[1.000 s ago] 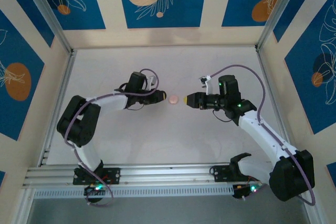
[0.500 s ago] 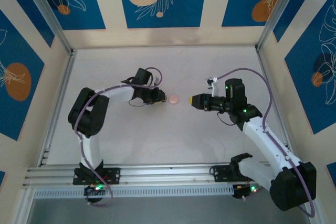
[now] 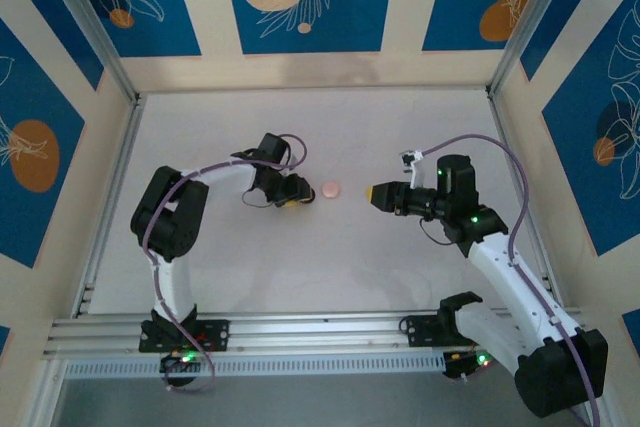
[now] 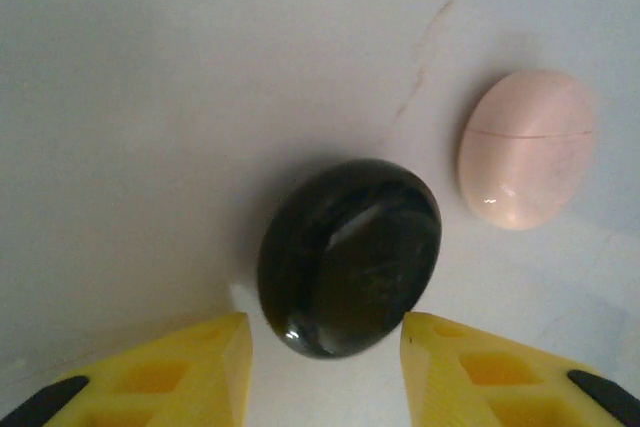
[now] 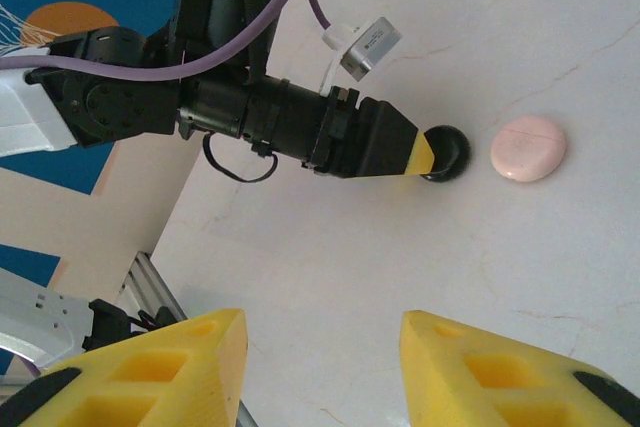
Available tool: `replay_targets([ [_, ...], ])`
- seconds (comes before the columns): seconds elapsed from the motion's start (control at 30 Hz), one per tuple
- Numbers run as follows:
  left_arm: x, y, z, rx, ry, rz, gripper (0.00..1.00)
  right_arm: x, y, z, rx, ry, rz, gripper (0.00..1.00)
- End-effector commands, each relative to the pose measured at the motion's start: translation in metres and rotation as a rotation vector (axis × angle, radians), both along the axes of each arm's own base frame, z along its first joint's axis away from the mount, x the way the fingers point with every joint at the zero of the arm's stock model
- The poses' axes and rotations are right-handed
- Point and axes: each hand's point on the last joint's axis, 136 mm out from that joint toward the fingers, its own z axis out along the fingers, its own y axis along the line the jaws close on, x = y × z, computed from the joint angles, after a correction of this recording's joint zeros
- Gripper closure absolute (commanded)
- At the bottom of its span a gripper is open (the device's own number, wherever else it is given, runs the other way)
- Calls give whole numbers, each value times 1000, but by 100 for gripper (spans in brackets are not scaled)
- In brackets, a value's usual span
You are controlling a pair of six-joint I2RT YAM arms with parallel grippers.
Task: Insert the wireless bluetooth earbuds into the charging case
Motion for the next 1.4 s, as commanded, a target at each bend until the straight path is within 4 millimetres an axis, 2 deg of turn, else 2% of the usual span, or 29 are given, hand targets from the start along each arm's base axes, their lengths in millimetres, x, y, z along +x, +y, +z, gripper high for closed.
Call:
replay_targets([
  [0.0,6,19,2,87,-10,15,52,-2,-5,-1,-23,-1,-9,56],
  [0.17,11,41,20,166,-68,26,42,2,-12,-2,-49,-14,-36,55],
  [0.33,17,75,60,266,-186,61,32,18,-35,-4,-121,-54,-129,43],
  [0.37,19,85,70,293,-219,76,30,23,-43,-5,-142,-66,-162,28],
  [0.4,20,96,83,318,-257,93,27,29,-52,-7,-162,-75,-198,1],
  [0.47,20,117,106,371,-331,130,20,38,-69,-10,-201,-101,-254,1],
  [0.5,19,130,118,401,-373,153,13,44,-79,-13,-224,-112,-288,1],
  [0.53,18,140,129,424,-411,175,2,49,-89,-16,-243,-122,-318,1],
  [0.7,3,208,173,616,-627,334,0,72,-148,-32,-360,-175,-488,1],
  [0.83,-23,257,190,754,-785,517,0,82,-188,-40,-396,-217,-598,1],
  [0.87,-30,266,191,781,-826,540,0,83,-198,-43,-396,-219,-627,1],
  [0.93,-39,271,188,814,-899,499,0,85,-212,-49,-389,-220,-669,1],
  [1.07,-53,292,168,891,-969,546,0,94,-231,-63,-388,-240,-725,1],
  [1.13,-53,294,152,878,-999,541,0,101,-235,-67,-368,-245,-746,1],
  [1.3,-50,293,108,828,-1063,547,0,120,-231,-65,-303,-332,-730,1],
  [1.37,-45,293,103,825,-1102,555,0,128,-225,-68,-296,-352,-715,1],
])
